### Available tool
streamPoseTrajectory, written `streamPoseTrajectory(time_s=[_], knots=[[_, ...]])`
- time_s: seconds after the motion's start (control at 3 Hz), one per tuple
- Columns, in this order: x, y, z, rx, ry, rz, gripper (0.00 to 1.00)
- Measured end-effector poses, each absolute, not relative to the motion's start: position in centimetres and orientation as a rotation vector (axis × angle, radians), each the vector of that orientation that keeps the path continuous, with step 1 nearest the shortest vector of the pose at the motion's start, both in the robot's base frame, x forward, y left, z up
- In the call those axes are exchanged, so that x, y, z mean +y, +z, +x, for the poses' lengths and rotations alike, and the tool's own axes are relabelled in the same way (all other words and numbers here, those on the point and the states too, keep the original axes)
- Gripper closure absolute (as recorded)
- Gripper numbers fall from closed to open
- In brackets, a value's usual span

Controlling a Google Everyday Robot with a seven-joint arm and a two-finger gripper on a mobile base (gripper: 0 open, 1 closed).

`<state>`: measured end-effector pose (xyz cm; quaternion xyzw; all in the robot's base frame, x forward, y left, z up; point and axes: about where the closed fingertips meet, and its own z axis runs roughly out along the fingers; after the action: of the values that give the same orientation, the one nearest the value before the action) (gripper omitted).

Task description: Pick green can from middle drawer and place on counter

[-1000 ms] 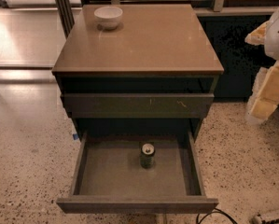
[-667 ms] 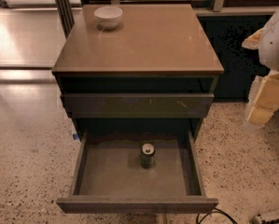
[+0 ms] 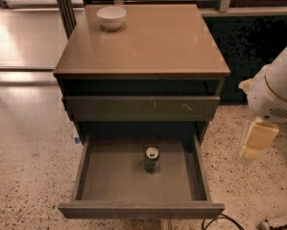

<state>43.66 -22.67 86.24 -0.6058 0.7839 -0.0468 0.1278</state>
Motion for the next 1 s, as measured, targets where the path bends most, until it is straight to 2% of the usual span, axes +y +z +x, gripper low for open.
streamPoseTrajectory(time_s=[0.67, 1.0], knots=[[-25.3, 74.9, 43.3, 2.325, 0.108, -1.521, 0.0], [-25.5, 73.6, 43.5, 2.329, 0.143, -1.481, 0.0]])
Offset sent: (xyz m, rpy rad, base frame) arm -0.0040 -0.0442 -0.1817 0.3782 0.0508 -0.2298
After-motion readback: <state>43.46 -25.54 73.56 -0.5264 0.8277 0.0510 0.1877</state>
